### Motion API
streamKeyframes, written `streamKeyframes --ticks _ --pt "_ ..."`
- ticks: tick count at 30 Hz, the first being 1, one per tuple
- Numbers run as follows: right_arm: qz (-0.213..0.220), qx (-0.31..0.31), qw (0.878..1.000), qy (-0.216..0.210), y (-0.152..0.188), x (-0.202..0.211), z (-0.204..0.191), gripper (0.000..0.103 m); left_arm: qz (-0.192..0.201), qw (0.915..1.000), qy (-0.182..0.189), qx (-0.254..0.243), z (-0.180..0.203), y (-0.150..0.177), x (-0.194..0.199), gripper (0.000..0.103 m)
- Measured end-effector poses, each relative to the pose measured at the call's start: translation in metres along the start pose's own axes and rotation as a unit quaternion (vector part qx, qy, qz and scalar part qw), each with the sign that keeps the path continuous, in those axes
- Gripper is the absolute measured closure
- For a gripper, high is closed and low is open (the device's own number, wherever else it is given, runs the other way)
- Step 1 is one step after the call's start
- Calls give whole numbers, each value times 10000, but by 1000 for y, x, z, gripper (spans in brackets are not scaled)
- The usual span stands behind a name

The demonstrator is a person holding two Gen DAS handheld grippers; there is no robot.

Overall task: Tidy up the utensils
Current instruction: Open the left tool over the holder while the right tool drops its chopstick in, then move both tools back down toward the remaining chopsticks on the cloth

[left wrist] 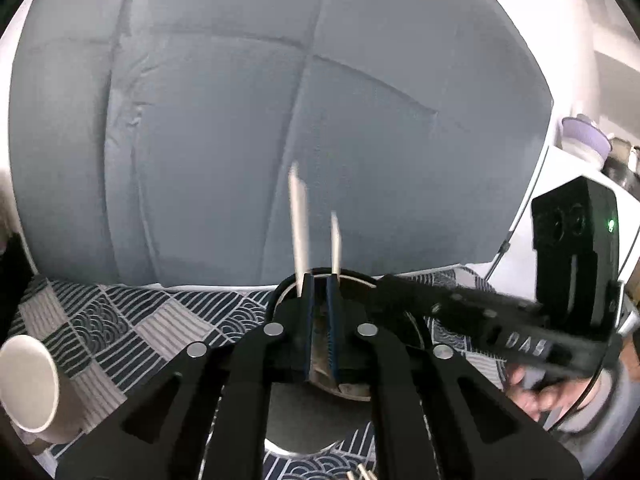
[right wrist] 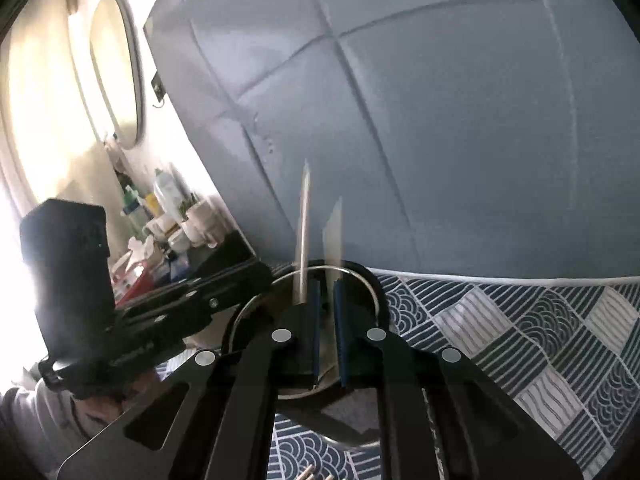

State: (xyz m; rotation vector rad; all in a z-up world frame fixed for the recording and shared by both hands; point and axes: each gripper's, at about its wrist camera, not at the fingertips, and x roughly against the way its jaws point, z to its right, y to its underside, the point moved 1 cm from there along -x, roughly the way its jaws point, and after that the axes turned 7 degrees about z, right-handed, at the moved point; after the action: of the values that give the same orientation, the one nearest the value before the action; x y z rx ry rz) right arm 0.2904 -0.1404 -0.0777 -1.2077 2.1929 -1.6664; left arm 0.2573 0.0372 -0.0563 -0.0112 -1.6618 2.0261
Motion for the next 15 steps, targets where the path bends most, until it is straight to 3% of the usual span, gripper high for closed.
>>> streamKeyframes --ticks 3,4,6,7,8,9,10,11,13,15 --pt "19 11 9999 126 -4 15 1 92 42 10000 -34 76 -1 -2 14 72" --pt "14 -1 9999 169 -6 19 1 77 53 9999 -77 98 0 -5 19 68" --pt "107 -69 9994 311 -12 33 1 54 37 9998 -124 161 -1 -9 28 47" --pt "143 -84 9992 360 -14 38 0 52 15 9996 -174 200 -1 -12 33 40" --pt "156 -104 9991 380 -17 44 -1 51 -23 9995 -215 243 0 -11 36 22" --pt "106 -135 9989 446 -21 51 -3 43 -58 9993 -204 305 1 -13 42 15" --pt "21 -137 9984 545 -23 54 -4 31 -42 9993 -208 310 4 -17 50 14" --pt "-94 -108 9975 685 -27 58 -7 26 -37 9992 -293 263 6 -20 56 7" --pt "-146 3 9959 889 -33 70 -13 17 -112 9987 -485 82 13 -24 68 6" --pt "-150 128 9952 961 -38 86 -21 16 -198 9979 -605 -82 20 -27 77 6"
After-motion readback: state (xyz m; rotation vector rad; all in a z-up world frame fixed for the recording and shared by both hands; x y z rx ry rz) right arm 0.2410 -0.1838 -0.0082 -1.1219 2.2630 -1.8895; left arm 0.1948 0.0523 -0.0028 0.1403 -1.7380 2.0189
